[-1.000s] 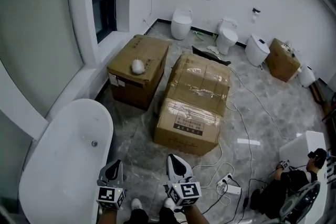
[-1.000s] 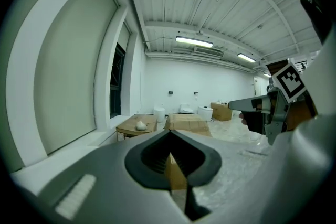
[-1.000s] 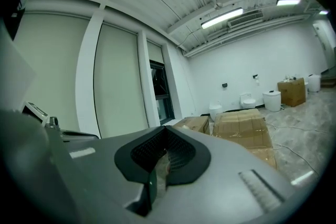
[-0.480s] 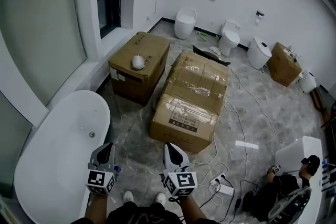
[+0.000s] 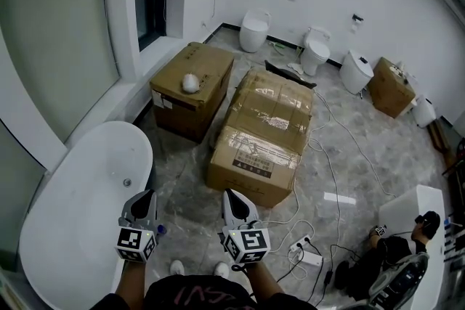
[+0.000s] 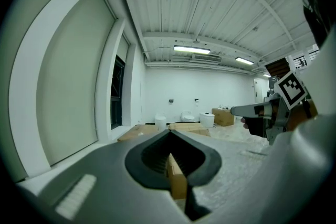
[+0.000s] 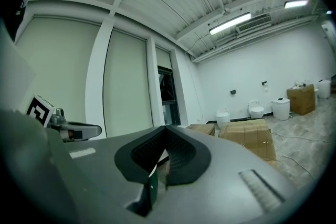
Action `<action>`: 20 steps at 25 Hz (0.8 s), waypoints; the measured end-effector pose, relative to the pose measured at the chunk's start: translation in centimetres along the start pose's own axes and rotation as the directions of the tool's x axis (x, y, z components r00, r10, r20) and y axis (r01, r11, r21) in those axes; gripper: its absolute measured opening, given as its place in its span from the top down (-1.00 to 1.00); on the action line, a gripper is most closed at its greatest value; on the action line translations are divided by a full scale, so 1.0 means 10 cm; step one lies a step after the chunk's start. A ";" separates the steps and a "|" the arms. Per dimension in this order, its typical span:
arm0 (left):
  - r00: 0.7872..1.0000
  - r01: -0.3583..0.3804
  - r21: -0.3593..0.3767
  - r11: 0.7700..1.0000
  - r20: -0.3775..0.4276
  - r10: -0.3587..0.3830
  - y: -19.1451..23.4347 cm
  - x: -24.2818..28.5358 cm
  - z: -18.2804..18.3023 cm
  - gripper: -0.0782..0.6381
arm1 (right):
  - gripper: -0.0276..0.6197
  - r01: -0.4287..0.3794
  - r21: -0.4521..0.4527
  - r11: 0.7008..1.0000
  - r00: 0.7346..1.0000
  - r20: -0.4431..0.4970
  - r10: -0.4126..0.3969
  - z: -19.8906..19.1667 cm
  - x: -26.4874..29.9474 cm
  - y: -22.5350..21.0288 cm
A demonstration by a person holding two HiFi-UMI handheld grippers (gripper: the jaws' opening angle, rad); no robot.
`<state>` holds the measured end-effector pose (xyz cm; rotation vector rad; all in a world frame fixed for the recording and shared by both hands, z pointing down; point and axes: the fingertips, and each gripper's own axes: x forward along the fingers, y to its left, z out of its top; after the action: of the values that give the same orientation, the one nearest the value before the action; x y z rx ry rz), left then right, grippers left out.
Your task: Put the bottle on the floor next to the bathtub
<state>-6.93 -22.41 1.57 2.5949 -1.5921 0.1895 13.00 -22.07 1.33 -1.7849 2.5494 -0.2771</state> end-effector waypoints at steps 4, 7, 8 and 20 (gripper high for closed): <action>1.000 0.005 0.008 1.000 0.029 -0.005 -0.03 -0.06 0.07 0.78 | 0.84 -0.013 -0.004 1.000 1.000 -0.002 0.013 0.03 -0.03 0.09; 1.000 -0.001 -0.012 1.000 0.030 0.001 0.00 -0.06 0.07 0.78 | 0.84 -0.025 -0.011 1.000 1.000 -0.001 0.025 0.04 -0.02 0.14; 1.000 -0.001 -0.024 1.000 0.030 0.002 0.00 -0.07 0.05 0.78 | 0.84 -0.027 -0.013 1.000 1.000 -0.001 0.027 0.03 -0.03 0.14; 1.000 0.025 -0.017 1.000 0.003 -0.024 -0.07 -0.11 -0.04 0.78 | 0.84 -0.046 -0.029 0.998 0.999 0.001 0.046 0.06 -0.10 0.22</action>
<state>-6.85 -21.10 1.75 2.6015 -1.5550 0.1696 11.41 -20.49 0.31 -1.7318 2.6030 -0.2381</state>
